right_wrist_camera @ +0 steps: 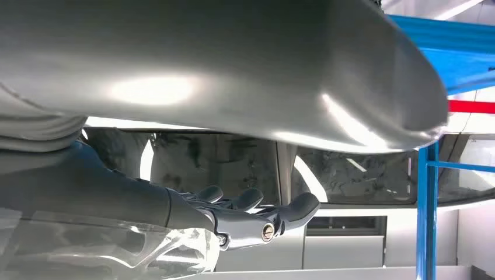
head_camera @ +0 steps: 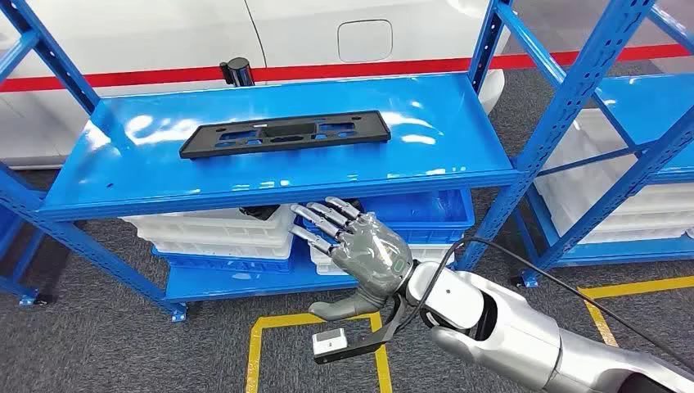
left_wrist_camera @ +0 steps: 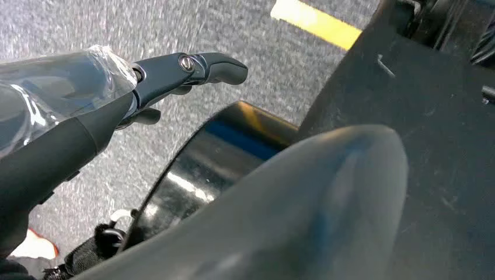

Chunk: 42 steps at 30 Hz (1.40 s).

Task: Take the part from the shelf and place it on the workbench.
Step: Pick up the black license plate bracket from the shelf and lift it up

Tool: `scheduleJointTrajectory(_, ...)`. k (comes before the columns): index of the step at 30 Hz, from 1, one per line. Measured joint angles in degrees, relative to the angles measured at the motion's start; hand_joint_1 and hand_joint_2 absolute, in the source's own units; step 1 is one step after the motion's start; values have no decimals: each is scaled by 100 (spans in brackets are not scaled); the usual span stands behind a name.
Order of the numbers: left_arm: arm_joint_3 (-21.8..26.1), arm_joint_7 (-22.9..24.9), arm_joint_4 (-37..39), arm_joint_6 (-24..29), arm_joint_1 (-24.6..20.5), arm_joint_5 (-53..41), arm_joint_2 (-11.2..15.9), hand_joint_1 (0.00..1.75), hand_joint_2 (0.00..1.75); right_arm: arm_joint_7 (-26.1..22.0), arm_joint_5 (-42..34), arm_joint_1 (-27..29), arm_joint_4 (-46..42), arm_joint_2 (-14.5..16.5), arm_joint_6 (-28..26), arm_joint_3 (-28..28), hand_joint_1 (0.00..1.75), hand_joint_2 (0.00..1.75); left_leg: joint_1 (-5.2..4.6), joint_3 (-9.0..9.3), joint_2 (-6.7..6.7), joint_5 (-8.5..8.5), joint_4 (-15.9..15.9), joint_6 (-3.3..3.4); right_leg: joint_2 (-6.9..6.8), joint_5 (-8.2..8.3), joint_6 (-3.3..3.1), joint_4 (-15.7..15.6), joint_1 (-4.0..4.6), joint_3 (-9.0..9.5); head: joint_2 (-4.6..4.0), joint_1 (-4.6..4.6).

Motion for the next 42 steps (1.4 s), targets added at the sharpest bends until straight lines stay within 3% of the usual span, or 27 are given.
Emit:
scheduleJointTrajectory(2, 0, 0, 0, 2, -1, -1, 1, 0, 0, -3, -8, 0, 0, 0, 0, 1, 0, 0, 7, 122, 8, 374, -491, -11, -2, -75, 28, -4, -18, 95, 0, -1)
scheduleJointTrajectory(3, 0, 0, 1, 2, -1, -2, 1, 0, 0, -5, -14, 1, 2, 1, 0, 2, 0, 0, 0, 201, 14, 640, -882, -11, 1, -145, 61, -1, -27, 184, 0, -3)
scheduleJointTrajectory(5, 0, 6, 2, 3, 2, -3, 2, 0, 0, -8, -22, 1, 4, 4, -2, 6, 0, 0, -28, 304, 20, 905, -1320, 50, 10, -248, 141, -24, -19, 277, 0, -11)
scheduleJointTrajectory(7, 0, 16, 4, 4, 0, -3, 2, 0, 0, -10, -24, -3, 5, 8, -7, 6, 0, 0, -41, 348, 14, 870, -1361, 157, 17, -273, 210, -42, -9, 321, 0, -13)
scheduleJointTrajectory(9, 0, 20, 5, 9, -6, -3, 4, 0, 0, -11, -23, -12, 5, 10, -10, 0, 0, 0, -24, 442, 0, 841, -1404, 242, 6, -278, 246, 146, -16, 274, 0, -5)
scheduleJointTrajectory(10, 0, 20, 6, 10, -12, -3, 4, 0, 0, -11, -23, -18, 4, 10, -12, -2, 0, 0, -19, 506, -7, 813, -1422, 276, 0, -322, 255, 399, -20, 143, 0, -3)
scheduleJointTrajectory(13, 0, 20, 7, 8, -13, -4, 4, 0, 0, -12, -24, -13, 6, 10, -13, 0, 0, 0, -29, 678, -16, 669, -1445, 337, -4, -690, 272, 1493, -10, -614, 0, 4)
scheduleJointTrajectory(14, 0, 20, 7, 6, -7, -4, 4, 0, 0, -12, -24, -8, 7, 10, -13, 2, 0, 0, -36, 741, -22, 612, -1445, 343, -5, -771, 273, 1673, -5, -821, 0, 5)
scheduleJointTrajectory(15, 0, 20, 7, 5, -1, -4, 4, 0, 0, -13, -24, -6, 7, 10, -13, 3, 0, 0, -42, 814, -31, 552, -1445, 343, -5, -737, 269, 1652, -5, -929, 0, 5)
scheduleJointTrajectory(16, 0, 20, 7, 4, 0, -4, 4, 0, 0, -13, -24, -6, 7, 10, -13, 4, 0, 0, -46, 901, -41, 488, -1445, 339, -5, -562, 258, 1436, -5, -943, 0, 5)
scheduleJointTrajectory(18, 0, 20, 7, 4, -4, -4, 3, 0, 0, -11, -24, -2, 8, 9, -13, 5, 0, 0, -44, 1060, -59, 357, -1455, 314, -9, 56, 214, 711, 2, -797, 0, 7)
scheduleJointTrajectory(20, 0, 21, 7, 4, -10, -3, 1, 0, 0, -10, -26, -1, 9, 10, -9, 7, 0, 0, -43, 1142, -71, 263, -1480, 256, -22, 412, 162, 230, 47, -712, -1, -6)
scheduleJointTrajectory(23, -1, 24, 7, 0, -3, -4, -1, 0, 0, -11, -28, -5, 5, 10, -7, 1, 0, 0, -43, 1218, -66, 220, -1455, 143, -21, 427, 66, 112, 70, -639, 1, -11)
scheduleJointTrajectory(25, -1, 24, 7, -1, -11, -4, -1, 0, 0, -11, -29, -17, 4, 9, -5, -1, 0, 0, -35, 1144, -45, 113, -1197, 102, -26, 392, 2, 84, 38, -515, 0, -19)
scheduleJointTrajectory(26, -1, 24, 7, 0, -22, -3, 0, 0, 0, -11, -30, -20, 4, 10, -2, 1, 0, 0, -24, 966, -34, -6, -881, 83, -27, 371, -21, 76, 28, -468, 0, -25)
scheduleJointTrajectory(29, -1, 24, 8, -7, -16, -2, 0, 0, 0, -12, -37, -19, 5, 13, 16, 9, 0, 0, -10, 209, -18, -355, 206, 10, -15, 272, -50, 76, 28, -377, 0, -32)
scheduleJointTrajectory(30, -1, 24, 8, -14, -4, -2, 0, 0, 0, -13, -41, -16, 6, 14, 26, 11, 0, 0, -10, 76, -15, -296, 267, -4, -6, 232, -47, 77, 28, -331, 0, -32)
scheduleJointTrajectory(31, -1, 24, 9, -21, 2, -1, 0, 0, 0, -13, -45, -14, 7, 14, 34, 12, 0, 0, -12, 47, -13, -109, 109, -2, 0, 190, -42, 76, 28, -275, 0, -33)
scheduleJointTrajectory(33, -1, 21, 8, -36, 0, 0, 3, 0, 0, -15, -56, -13, 7, 15, 50, 13, 0, 0, -30, 229, -9, 509, -707, 63, 7, 95, -17, 71, 28, -147, 0, -33)
scheduleJointTrajectory(35, 0, 10, 8, -56, -5, 1, 11, 0, 0, -20, -76, -14, 10, 16, 72, 17, 0, 0, -72, 406, -5, 826, -1333, 130, 11, 25, 28, 65, 37, -81, 0, -32)
scheduleJointTrajectory(39, 0, -13, 9, -94, 12, 2, 15, 0, 0, -32, -108, -15, 21, 17, 101, 20, 0, 0, -80, 500, -9, 885, -1487, 200, 16, -70, 133, 46, 49, -49, 0, -27)
scheduleJointTrajectory(40, 0, -16, 9, -94, 7, 1, 15, 0, 0, -35, -113, -24, 22, 17, 102, 17, 0, 0, -62, 537, -9, 891, -1526, 222, 12, -159, 153, 165, 51, -90, 0, -23)
scheduleJointTrajectory(42, 0, -24, 9, -93, -14, 0, 15, 0, 0, -39, -126, -34, 29, 19, 111, 16, 0, 0, -36, 602, -8, 885, -1579, 264, 2, -473, 190, 773, 44, -379, 0, -10)
